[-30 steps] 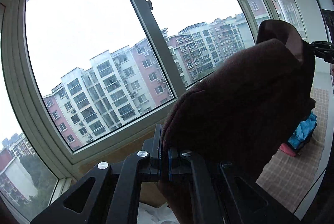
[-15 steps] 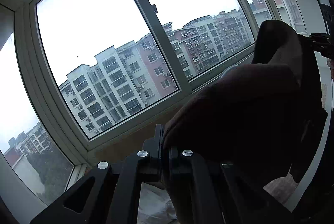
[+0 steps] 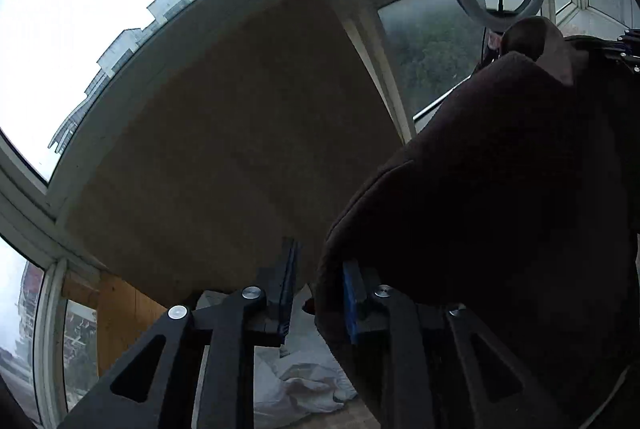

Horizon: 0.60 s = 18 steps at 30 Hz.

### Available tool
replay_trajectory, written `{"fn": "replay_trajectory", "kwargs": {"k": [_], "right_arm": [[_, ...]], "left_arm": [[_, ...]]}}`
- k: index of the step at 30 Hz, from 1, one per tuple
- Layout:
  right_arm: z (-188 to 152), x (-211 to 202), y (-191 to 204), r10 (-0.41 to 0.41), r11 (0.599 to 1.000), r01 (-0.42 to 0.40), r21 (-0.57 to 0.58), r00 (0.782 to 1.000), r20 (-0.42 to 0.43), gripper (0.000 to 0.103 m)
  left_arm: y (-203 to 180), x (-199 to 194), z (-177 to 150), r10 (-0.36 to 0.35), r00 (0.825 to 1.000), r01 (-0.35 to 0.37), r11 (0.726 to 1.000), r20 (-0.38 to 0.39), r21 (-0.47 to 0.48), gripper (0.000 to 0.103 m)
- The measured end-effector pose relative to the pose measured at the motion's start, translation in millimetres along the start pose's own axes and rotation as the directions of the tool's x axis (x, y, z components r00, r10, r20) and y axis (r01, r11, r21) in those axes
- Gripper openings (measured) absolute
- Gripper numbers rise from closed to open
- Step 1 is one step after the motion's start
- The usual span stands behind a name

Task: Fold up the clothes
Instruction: 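Raise the brown top high with both grippers and shake it out, then lay the brown top flat on the blanket and open both grippers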

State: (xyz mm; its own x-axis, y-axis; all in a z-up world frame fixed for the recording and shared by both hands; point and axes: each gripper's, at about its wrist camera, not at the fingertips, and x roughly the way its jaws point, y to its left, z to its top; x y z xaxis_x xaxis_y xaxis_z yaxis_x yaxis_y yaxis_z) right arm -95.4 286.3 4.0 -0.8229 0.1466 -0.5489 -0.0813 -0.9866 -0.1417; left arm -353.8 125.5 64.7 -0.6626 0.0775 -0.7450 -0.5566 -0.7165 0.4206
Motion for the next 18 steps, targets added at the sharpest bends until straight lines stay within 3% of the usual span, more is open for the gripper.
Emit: {"fn": "replay_trajectory", "kwargs": {"k": [1,2,3,6,8,9,10,12,14,16,17,18], "right_arm": [[-17,43,3,-0.016,1.0,0.016,-0.002,0.994,-0.111,0.01],[-36,83,4,-0.025,1.0,0.027,0.004,0.973,-0.231,0.011],[-55,104,3,-0.014,1.0,0.02,0.018,0.956,-0.294,0.011],[-112,125,-9,0.054,0.997,-0.029,0.076,0.933,-0.357,0.017],[-148,118,-20,0.082,0.993,-0.043,0.109,0.921,-0.38,0.048],[-165,114,-26,0.095,0.99,-0.047,0.132,0.917,-0.388,0.048],[-183,110,-31,0.109,0.986,-0.05,0.157,0.913,-0.394,0.048],[-210,108,-39,0.145,0.973,-0.052,0.224,0.896,-0.42,0.048],[-235,108,-43,0.19,0.953,-0.056,0.296,0.873,-0.448,0.048],[-256,109,-37,0.251,0.931,-0.082,0.356,0.852,-0.46,0.048],[-263,109,-33,0.269,0.925,-0.091,0.37,0.844,-0.464,0.048],[-268,108,-30,0.279,0.922,-0.097,0.374,0.838,-0.47,0.048]], "left_arm": [[-9,39,-9,-0.04,0.996,0.038,0.999,-0.076,-0.022,0.02],[-13,69,-20,-0.092,0.987,0.087,0.995,-0.128,-0.045,0.02],[-14,89,-33,-0.109,0.982,0.1,0.993,-0.156,-0.066,0.019],[1,111,-73,-0.124,0.976,0.103,0.987,-0.18,-0.122,0.02],[15,98,-110,-0.177,0.968,0.135,0.965,-0.176,-0.227,0.02],[18,91,-128,-0.215,0.963,0.166,0.948,-0.16,-0.271,0.024],[10,79,-152,-0.263,0.952,0.205,0.928,-0.156,-0.31,0.032],[-7,67,-190,-0.343,0.925,0.266,0.891,-0.163,-0.367,0.039],[-26,66,-219,-0.41,0.893,0.31,0.859,-0.185,-0.407,0.039],[-50,73,-238,-0.435,0.874,0.328,0.859,-0.219,-0.394,0.042],[-60,76,-242,-0.432,0.871,0.33,0.868,-0.234,-0.372,0.045],[-64,78,-243,-0.403,0.88,0.308,0.887,-0.253,-0.343,0.051]]}}
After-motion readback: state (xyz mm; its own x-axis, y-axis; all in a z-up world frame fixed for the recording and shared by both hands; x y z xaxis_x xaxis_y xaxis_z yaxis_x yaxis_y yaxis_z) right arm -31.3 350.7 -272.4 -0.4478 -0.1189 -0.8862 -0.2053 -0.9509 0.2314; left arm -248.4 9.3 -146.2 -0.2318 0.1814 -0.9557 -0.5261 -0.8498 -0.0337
